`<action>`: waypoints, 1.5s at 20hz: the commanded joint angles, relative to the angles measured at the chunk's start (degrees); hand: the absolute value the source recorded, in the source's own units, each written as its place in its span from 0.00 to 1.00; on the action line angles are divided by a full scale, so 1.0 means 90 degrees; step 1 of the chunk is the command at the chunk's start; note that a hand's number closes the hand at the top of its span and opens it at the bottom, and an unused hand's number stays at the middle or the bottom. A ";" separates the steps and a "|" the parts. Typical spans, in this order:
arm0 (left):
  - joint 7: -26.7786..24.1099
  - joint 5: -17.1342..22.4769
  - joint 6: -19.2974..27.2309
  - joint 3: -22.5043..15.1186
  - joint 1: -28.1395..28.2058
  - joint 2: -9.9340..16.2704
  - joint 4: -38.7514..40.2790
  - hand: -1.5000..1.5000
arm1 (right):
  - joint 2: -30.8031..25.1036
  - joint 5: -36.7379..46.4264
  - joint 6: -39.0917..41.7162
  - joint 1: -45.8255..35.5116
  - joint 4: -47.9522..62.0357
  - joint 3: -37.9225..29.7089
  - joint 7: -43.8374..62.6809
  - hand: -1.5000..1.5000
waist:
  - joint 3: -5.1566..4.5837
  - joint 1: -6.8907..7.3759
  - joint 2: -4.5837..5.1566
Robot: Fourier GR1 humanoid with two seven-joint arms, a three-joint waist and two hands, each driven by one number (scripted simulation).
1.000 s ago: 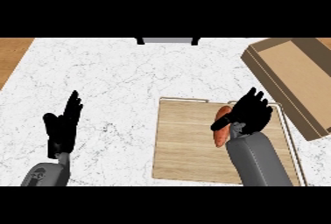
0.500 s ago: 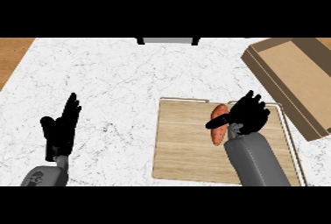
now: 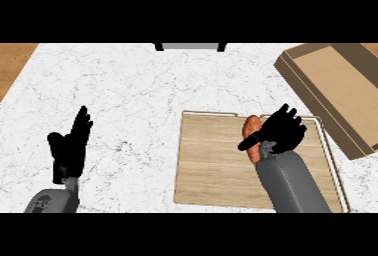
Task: Pick the sweet potato from the tray and place it in the cardboard box
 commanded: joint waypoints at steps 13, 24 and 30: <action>-0.0118 -0.0215 0.0010 -0.0013 0.0068 -0.0310 -0.0042 0.50 | 0.0045 0.0912 -0.0363 -0.0241 0.0508 0.0202 0.0444 1.00 | 0.0004 -0.0070 0.0006; 0.0171 -0.0265 -0.0155 0.0063 0.0071 -0.0213 -0.0268 0.50 | 0.0029 -0.0244 -0.1151 -0.3329 0.4244 -0.0938 -0.2022 1.00 | 0.0010 0.0138 0.0063; 0.0026 -0.0080 -0.0474 0.0342 0.0389 0.0016 -0.0413 0.50 | -0.0026 0.0131 -0.0959 -0.3484 0.3153 -0.0489 -0.1546 1.00 | 0.0005 0.0015 0.0012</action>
